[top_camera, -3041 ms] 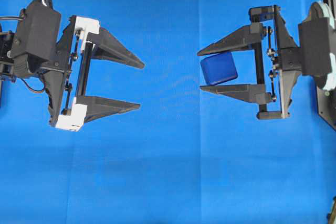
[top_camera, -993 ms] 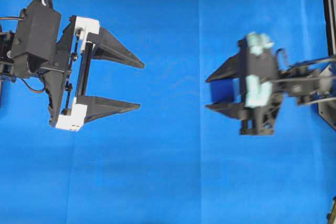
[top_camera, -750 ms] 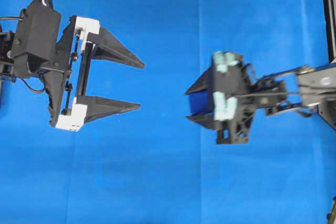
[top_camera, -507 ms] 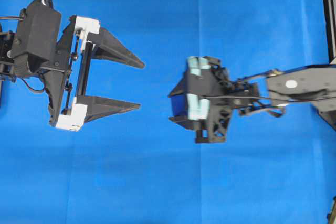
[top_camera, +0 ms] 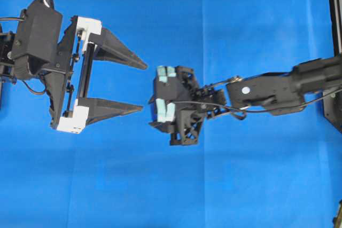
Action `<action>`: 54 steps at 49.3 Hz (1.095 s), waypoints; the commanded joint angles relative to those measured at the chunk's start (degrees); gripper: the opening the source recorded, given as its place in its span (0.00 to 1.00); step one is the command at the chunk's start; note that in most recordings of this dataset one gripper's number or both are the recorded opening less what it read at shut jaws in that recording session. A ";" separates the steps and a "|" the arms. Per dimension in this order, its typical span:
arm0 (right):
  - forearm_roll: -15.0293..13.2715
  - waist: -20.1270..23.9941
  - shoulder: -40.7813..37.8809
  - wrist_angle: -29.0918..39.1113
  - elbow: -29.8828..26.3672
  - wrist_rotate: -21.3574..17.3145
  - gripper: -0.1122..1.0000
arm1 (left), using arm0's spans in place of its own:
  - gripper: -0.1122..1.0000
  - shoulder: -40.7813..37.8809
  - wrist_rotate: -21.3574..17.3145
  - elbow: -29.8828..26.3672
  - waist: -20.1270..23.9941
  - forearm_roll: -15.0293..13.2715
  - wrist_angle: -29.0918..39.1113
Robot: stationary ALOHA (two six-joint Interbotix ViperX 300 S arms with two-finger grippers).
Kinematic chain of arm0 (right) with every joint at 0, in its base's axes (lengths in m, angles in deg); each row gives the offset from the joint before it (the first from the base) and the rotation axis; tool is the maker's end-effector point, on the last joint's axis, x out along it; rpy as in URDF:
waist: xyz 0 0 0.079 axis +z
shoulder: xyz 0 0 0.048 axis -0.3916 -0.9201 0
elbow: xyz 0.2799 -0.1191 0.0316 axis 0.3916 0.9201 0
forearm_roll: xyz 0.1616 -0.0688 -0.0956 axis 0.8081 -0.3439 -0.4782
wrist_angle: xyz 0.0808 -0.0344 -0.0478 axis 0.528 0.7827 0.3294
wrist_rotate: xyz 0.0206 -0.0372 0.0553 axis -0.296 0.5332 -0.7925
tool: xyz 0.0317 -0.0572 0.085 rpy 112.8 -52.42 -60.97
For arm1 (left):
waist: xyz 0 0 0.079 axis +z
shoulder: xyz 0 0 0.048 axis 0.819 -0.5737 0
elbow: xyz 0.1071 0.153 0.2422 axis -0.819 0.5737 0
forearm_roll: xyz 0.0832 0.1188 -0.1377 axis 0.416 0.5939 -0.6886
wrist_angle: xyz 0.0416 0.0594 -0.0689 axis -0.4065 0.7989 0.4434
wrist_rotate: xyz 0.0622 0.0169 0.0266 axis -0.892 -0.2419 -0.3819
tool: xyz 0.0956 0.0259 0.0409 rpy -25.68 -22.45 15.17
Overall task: Handover the blue block to the right arm after grasping it with the left arm, then place it in the designated position.
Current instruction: 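Carry the cube toward the table center and lower it with the right gripper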
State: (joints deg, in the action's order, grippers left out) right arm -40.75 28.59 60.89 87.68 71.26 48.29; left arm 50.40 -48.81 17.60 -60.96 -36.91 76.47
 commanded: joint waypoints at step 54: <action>0.26 -1.32 -7.91 -5.45 -5.54 -0.09 0.48 | 0.94 0.35 -0.18 -1.14 0.00 0.00 -0.26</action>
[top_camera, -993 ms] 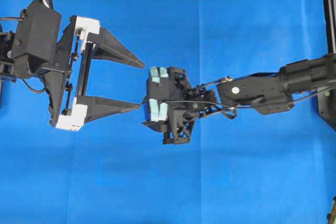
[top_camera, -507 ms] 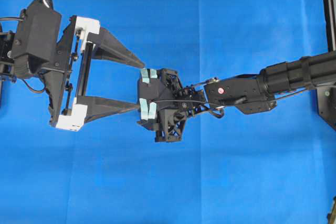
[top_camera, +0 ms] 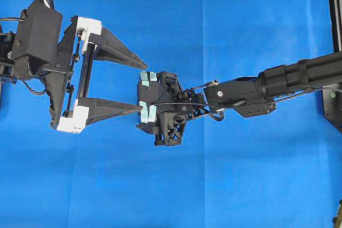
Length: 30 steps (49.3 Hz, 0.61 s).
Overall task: Handover the blue block to the right arm after grasping it with the left arm, then place it in the designated position.
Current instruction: 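Carry the cube toward the table center and lower it with the right gripper, then open the right gripper to release the cube and retract right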
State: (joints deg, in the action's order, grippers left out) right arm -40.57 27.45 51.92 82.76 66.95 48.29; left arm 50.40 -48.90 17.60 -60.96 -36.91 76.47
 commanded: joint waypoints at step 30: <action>1.14 -0.26 2.02 -0.44 -0.88 -0.26 0.84 | 0.94 0.35 0.00 -1.14 0.09 0.00 -0.26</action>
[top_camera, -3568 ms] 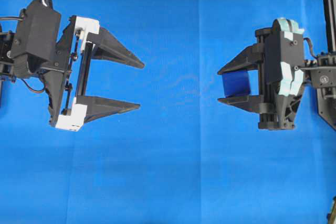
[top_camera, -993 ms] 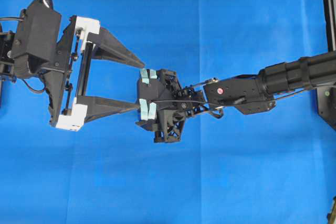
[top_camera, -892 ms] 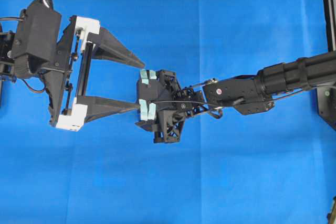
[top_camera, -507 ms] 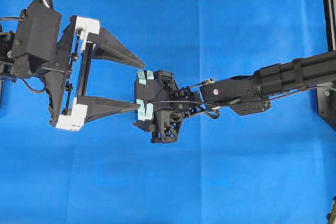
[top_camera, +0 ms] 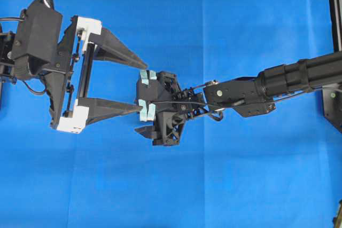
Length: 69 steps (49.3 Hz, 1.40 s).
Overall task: Handover the blue block to the right arm after grasping it with the left arm, then place it in the designated position.
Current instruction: 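Open the right gripper to release the cube and retract right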
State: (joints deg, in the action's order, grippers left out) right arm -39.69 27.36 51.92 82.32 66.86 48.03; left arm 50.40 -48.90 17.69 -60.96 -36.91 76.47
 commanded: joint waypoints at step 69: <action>-1.76 -0.18 51.59 22.94 14.33 0.53 0.84 | 0.94 0.26 0.18 -1.32 0.09 0.00 -0.62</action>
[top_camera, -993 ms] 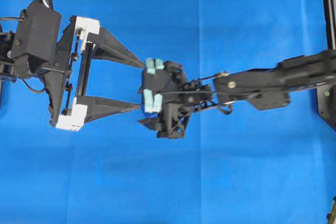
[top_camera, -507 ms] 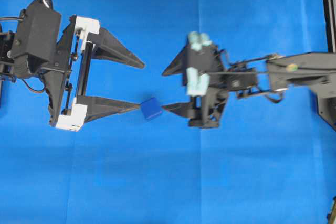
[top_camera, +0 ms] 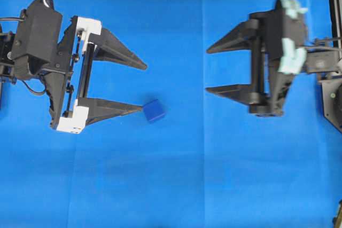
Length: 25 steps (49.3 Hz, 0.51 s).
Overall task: Handover the blue block to the right arm after grasping it with the left arm, then place it in the designated position.
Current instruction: 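Open the right gripper to release the cube and retract right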
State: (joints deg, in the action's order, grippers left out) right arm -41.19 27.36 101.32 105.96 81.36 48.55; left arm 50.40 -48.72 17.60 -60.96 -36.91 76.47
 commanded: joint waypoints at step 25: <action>-2.20 -0.18 2.55 -5.63 0.00 0.00 0.83 | 0.94 0.09 0.00 -1.49 0.00 0.00 -0.70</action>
State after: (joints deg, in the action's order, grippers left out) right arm -42.86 27.36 102.81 102.36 82.15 48.55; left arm 50.05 -48.81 17.60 -60.96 -36.91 76.39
